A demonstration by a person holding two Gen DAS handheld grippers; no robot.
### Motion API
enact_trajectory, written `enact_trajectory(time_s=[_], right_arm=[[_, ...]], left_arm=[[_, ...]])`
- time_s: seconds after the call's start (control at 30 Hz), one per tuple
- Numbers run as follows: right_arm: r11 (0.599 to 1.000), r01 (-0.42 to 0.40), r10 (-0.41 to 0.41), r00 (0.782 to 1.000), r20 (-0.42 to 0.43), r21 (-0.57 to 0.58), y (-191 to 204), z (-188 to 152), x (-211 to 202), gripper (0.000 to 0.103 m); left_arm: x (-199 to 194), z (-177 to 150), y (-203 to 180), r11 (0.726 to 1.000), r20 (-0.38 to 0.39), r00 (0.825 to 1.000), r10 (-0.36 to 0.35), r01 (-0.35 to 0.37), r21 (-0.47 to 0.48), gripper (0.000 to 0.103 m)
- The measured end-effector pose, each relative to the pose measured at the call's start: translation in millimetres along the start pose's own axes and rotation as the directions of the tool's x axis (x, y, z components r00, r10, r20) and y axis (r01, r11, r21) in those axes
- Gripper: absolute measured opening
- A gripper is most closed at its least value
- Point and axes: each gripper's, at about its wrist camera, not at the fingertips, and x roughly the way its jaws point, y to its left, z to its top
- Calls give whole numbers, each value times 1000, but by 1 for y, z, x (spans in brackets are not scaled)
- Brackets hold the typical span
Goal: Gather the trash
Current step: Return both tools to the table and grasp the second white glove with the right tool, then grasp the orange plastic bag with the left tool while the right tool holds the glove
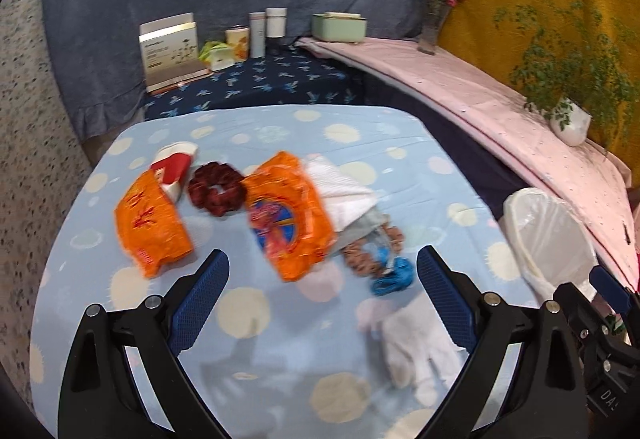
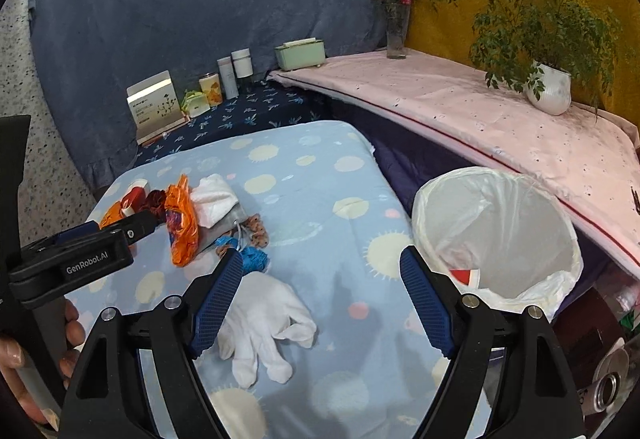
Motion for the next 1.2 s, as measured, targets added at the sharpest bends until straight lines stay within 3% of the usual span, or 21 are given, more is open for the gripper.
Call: enact_trajectory(time_s=[0.67,0.73,0.93,0.97,1.0,1.2], right_arm=[[1000,-18,15,987,-161,-14,47,-46,76,75],[1000,-19,14,984,-178,-25,52,-50,84,70],[998,-31,18,973,-232,-52,63,-56,100,32],[998,-38,24,972,-236,-53,64,-55,100,18],[998,-44,30,971,-239,-53,65,-52,100,14],[997,-72,68,987,-143,-26,74,-16,80,14]], left_arm=[[29,-25,121,979,-96,991,93,-109,-172,91],[33,-26,126,979,-103,990,95,-111,-172,91],[45,-25,141,973,-121,987,102,-124,-196,92],[47,-24,145,971,-124,987,104,-128,-201,92],[49,-23,148,970,-126,986,105,-130,-205,92],[64,-12,170,960,-143,985,95,-129,-250,93]])
